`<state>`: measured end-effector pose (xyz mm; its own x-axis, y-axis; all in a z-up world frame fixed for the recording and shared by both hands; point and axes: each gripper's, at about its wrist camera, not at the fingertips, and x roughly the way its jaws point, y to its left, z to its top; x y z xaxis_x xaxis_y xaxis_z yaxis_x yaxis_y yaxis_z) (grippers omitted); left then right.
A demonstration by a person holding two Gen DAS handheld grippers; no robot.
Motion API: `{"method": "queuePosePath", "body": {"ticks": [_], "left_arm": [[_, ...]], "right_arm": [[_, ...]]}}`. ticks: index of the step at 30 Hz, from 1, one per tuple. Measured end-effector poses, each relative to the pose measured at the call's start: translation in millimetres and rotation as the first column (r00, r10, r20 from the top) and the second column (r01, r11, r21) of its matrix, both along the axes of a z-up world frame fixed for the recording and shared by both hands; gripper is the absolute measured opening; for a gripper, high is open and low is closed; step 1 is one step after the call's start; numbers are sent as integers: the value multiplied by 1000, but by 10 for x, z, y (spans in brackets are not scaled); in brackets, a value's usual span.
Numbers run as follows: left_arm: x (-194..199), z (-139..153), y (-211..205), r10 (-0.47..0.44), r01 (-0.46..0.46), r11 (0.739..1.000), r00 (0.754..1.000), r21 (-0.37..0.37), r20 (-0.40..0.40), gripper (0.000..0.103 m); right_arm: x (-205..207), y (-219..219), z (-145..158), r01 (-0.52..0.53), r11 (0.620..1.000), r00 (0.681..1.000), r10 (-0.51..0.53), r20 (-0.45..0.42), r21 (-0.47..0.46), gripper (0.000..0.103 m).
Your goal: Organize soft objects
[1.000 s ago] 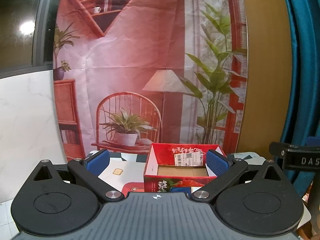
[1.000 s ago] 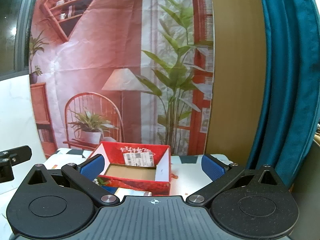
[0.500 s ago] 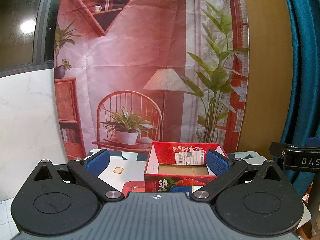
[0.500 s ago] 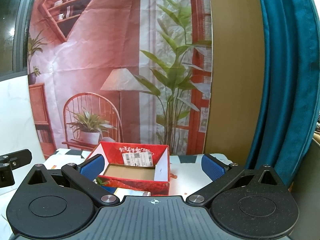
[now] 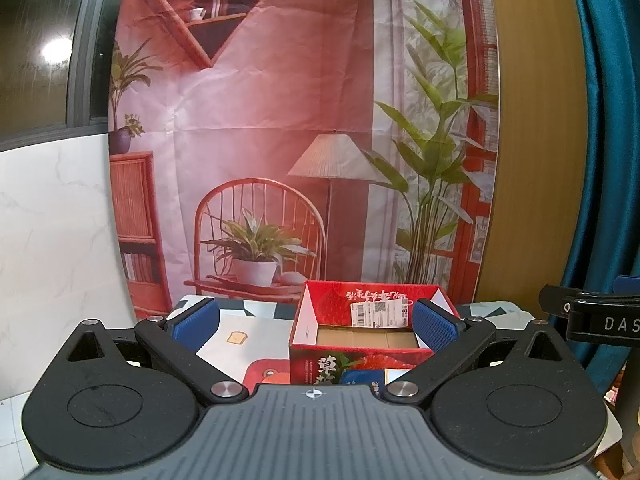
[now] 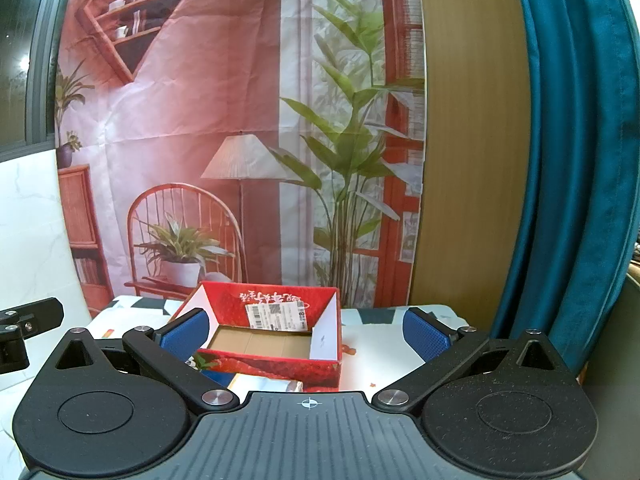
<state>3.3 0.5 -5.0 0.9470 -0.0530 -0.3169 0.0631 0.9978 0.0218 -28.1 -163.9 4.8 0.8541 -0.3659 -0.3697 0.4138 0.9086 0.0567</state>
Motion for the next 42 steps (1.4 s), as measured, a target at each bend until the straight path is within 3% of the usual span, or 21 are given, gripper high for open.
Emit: {"method": "queuePosePath", "body": {"ticks": [9, 17, 27, 32, 35, 40, 42], "left_arm": [[42, -36, 25, 8, -8, 1000, 1000, -12, -28, 103], [223, -279, 79, 61, -59, 998, 996, 31, -70, 103], [514, -895, 191, 49, -42, 998, 977, 37, -210, 103], [644, -1180, 287, 47, -48, 999, 963, 0, -265, 102], [713, -1344, 344, 33, -44, 999, 956, -30, -292, 100], [816, -1555, 497, 36, -74, 992, 941, -99, -336, 98], [865, -1632, 542, 33, -82, 988, 936, -128, -350, 97]], "right_arm": [[13, 6, -37, -5, 1000, 1000, 5, 7, 18, 103], [-18, -62, -265, -76, 996, 987, 69, 142, 46, 103], [249, -137, -1056, -112, 987, 993, 108, 44, 115, 103], [355, -156, -1392, -163, 964, 985, 173, -29, 209, 103], [443, -157, -1545, -137, 968, 984, 157, -81, 210, 103], [557, -183, -1778, -146, 962, 981, 171, -93, 232, 101], [628, -178, -1850, -169, 955, 975, 199, -103, 245, 92]]}}
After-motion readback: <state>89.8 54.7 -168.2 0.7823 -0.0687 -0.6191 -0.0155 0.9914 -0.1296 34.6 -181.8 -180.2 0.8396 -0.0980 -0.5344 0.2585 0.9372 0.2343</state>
